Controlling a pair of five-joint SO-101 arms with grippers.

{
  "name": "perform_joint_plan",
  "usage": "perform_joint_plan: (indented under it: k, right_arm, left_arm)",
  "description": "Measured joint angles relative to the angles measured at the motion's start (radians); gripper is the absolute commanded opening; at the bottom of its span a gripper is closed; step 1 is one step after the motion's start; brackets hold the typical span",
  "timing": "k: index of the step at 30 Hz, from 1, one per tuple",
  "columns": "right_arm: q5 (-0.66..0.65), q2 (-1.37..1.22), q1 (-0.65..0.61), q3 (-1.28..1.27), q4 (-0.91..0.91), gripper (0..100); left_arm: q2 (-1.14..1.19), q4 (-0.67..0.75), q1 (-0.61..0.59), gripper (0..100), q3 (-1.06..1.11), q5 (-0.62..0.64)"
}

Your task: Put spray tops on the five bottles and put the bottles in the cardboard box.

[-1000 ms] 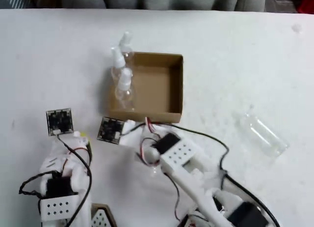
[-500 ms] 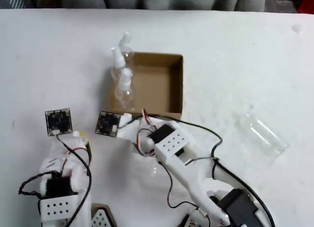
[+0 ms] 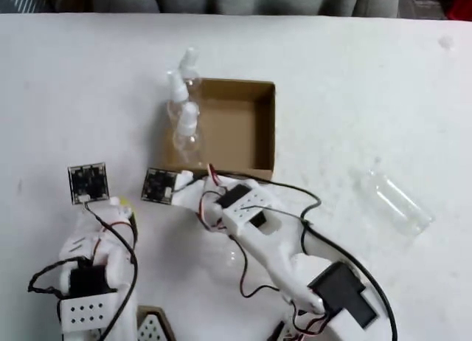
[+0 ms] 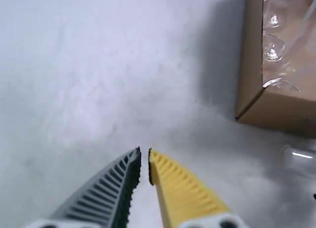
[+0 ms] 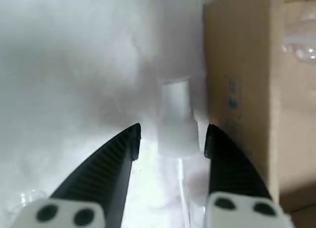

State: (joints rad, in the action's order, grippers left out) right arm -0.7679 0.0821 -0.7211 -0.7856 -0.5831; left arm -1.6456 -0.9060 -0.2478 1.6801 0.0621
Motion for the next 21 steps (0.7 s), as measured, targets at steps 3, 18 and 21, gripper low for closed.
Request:
perform_joint_plan:
  k: [3, 18, 21]
  right_arm:
    - [0.005, 0.0, 0.006, 0.008, -0.012, 2.9]
    - [0.75, -0.002, 0.002, 0.336, -0.457, 1.5]
    - [0.974, -0.002, 0.0, 0.379, -0.526, 1.5]
  left_arm:
    - [0.0, 0.0, 0.0, 2, 0.0, 0.0]
    - [0.0, 0.0, 0.0, 2, 0.0, 0.0]
    - [0.0, 0.0, 0.0, 2, 0.0, 0.0]
